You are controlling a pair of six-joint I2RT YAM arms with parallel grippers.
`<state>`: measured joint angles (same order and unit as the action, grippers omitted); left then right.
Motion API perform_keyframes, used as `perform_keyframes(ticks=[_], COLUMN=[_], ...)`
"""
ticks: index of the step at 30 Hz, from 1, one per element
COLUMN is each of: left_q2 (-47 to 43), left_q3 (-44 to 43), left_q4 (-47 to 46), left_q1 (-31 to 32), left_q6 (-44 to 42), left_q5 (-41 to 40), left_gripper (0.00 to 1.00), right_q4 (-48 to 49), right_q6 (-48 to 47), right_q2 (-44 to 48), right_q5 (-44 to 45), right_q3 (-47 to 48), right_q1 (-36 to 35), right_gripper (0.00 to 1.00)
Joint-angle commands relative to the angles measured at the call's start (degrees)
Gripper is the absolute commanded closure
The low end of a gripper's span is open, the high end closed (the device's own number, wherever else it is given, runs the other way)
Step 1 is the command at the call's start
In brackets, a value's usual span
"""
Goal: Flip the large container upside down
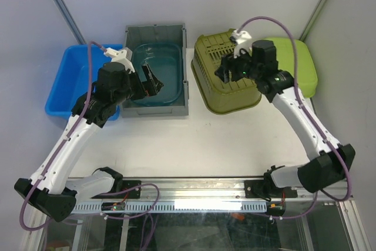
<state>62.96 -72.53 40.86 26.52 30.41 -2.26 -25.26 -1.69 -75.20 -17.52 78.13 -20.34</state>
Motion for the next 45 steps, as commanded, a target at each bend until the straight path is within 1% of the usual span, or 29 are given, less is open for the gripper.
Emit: perform_keyframes(ticks=[1,4,9,12,17,20,23,28,29,30,34,36,41,45], left_q2=[-3.7,-4.5,-5.1,-4.7,-4.8,-4.9,-5.1,-5.1,-5.0,-5.0,-5.0,-5.2,-6.5,-7.0], left_q3=[1.4,2.6,3.4,3.4,3.8,4.1,4.2,4.2,4.2,4.3,4.7,4.7,5.2,5.5], left_q4=[-0.1,-0.1,-0.7,-0.7,-0.8,-0.9,-0.9,-0.9,-0.9,-0.9,-1.2,-1.1,-1.1,-0.8], left_q1=[-0.2,-0.2,-0.2,-0.1,-0.1,-0.2,-0.2,-0.2,-0.2,-0.2,-0.2,-0.2,-0.1,-0.2], left_q6=[-0.3,-0.3,-0.8,-0.9,-0.9,-0.9,-0.9,-1.1,-1.1,-1.1,-1.0,-0.9,-1.0,-1.0], left_q5=[0.5,1.0,2.0,2.3,2.3,2.3,2.4,2.4,2.4,2.4,2.4,2.4,2.4,2.3], left_gripper=[0.01,0.01,0.01,0.01,0.01,0.01,0.01,0.01,0.01,0.01,0.01,0.01,0.01,0.01], right_q4=[-6.7,-10.4,-10.0,-9.7,-10.5,-12.0,-12.9,-12.3,-11.7,-11.2,-10.5,-10.4,-5.1,-4.3], right_q6=[-12.7,-15.8,-16.7,-16.8,-17.2,-17.6,-17.3,-16.1,-15.1,-13.5,-5.4,-3.9,-7.2,-8.8], right_q2=[-7.1,-11.4,-13.8,-14.5,-16.1,-17.5,-18.2,-18.0,-18.1,-18.2,-21.1,-23.3,-26.0,-28.7], right_q5=[3.0,8.3,13.4,16.0,17.8,18.2,17.9,18.7,19.4,20.5,26.2,27.3,24.8,24.6], right_q3=[4.7,6.6,5.9,5.2,5.2,5.6,5.9,6.2,6.5,7.1,11.8,14.6,15.0,17.1], right_q1=[-6.0,-9.0,-9.9,-9.9,-9.9,-9.9,-9.9,-9.9,-9.9,-9.9,-9.9,-9.9,-9.8,-9.3], right_gripper=[0.38,0.37,0.35,0.39,0.42,0.52,0.65,0.83,0.89,0.99,1.00,1.00,1.00,1.00])
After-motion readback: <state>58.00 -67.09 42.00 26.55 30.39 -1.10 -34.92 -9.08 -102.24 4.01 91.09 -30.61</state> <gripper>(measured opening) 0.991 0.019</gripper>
